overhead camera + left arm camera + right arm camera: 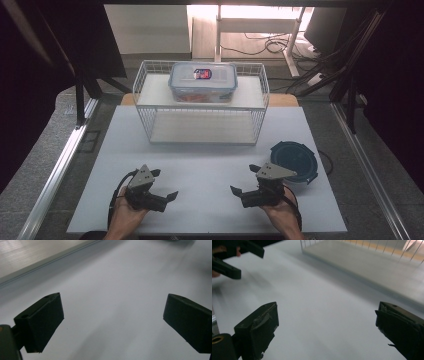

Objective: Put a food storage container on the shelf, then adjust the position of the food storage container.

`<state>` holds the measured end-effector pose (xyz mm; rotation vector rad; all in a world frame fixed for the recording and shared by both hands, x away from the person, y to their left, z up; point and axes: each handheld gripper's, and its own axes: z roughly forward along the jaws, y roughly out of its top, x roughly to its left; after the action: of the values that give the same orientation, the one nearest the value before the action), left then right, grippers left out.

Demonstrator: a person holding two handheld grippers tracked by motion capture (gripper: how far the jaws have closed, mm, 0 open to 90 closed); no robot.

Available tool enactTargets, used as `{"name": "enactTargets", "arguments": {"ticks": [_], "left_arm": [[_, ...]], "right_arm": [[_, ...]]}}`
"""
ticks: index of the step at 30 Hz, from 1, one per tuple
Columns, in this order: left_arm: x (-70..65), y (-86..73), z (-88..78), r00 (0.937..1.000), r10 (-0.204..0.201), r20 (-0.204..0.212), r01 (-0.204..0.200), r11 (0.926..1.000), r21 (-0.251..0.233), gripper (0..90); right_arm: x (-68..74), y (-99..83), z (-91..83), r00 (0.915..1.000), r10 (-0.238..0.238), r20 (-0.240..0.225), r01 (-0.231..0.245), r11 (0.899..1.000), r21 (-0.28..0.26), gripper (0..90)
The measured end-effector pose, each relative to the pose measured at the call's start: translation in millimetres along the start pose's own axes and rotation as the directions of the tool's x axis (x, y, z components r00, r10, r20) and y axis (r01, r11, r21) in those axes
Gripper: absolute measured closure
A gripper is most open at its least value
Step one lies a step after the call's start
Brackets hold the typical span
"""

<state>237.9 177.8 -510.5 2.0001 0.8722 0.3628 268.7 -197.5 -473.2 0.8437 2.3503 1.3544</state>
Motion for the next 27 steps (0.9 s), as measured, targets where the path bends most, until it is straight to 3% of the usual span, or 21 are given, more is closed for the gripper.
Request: {"name": "enactTargets", "arguments": {"ticks": [3, 6, 12, 16, 19, 21, 23, 25, 27], "left_arm": [[-0.5, -2.3, 2.3, 0.9999, 0.007, -0.01, -0.007, 0.9998, 0.017, 2.7], [-0.4, -2.6, 2.7, 0.9999, 0.011, -0.014, -0.01, 0.9998, 0.015, 2.6], [3.0, -4.6, 2.9, 0.9999, -0.003, -0.01, 0.003, 0.9999, 0.013, 2.7], [5.5, -5.9, 3.0, 0.9998, -0.014, -0.01, 0.015, 0.9998, 0.015, 2.7], [7.3, -6.5, 3.3, 0.9997, -0.025, -0.003, 0.025, 0.9995, 0.02, 3.0], [8.1, -6.9, 3.6, 0.9995, -0.033, 0.004, 0.033, 0.9993, 0.021, 3.2], [8.7, -7.1, 3.6, 0.9992, -0.038, 0.009, 0.038, 0.999, 0.022, 3.3], [9.2, -7.4, 3.6, 0.999, -0.043, 0.013, 0.043, 0.9989, 0.02, 3.4], [10.2, -7.8, 3.7, 0.9988, -0.047, 0.016, 0.047, 0.9987, 0.023, 3.4]], "right_arm": [[0.4, -5.6, 5.3, 1.0, 0.004, 0.001, -0.004, 0.999, 0.041, 4.3], [-0.4, -6.0, 6.9, 0.9999, 0.0, 0.012, 0.0, 0.999, 0.048, 3.9], [-9.2, -5.0, 3.6, 0.9974, 0.038, 0.062, -0.041, 0.998, 0.045, 0.2], [-18.0, -2.3, -1.0, 0.9912, 0.102, 0.084, -0.106, 0.993, 0.047, 0.1], [-23.5, -0.4, -5.6, 0.9873, 0.108, 0.116, -0.116, 0.992, 0.058, 1.5], [-28.0, 0.3, -9.1, 0.9849, 0.118, 0.127, -0.125, 0.991, 0.054, 6.3], [-33.4, 0.8, -14.4, 0.9845, 0.094, 0.148, -0.102, 0.994, 0.05, 19.3], [-40.4, 1.0, -21.4, 0.9694, 0.064, 0.237, -0.076, 0.996, 0.042, 29.1], [-48.9, 0.8, -27.9, 0.9577, 0.094, 0.272, -0.105, 0.994, 0.026, 36.8]]}}
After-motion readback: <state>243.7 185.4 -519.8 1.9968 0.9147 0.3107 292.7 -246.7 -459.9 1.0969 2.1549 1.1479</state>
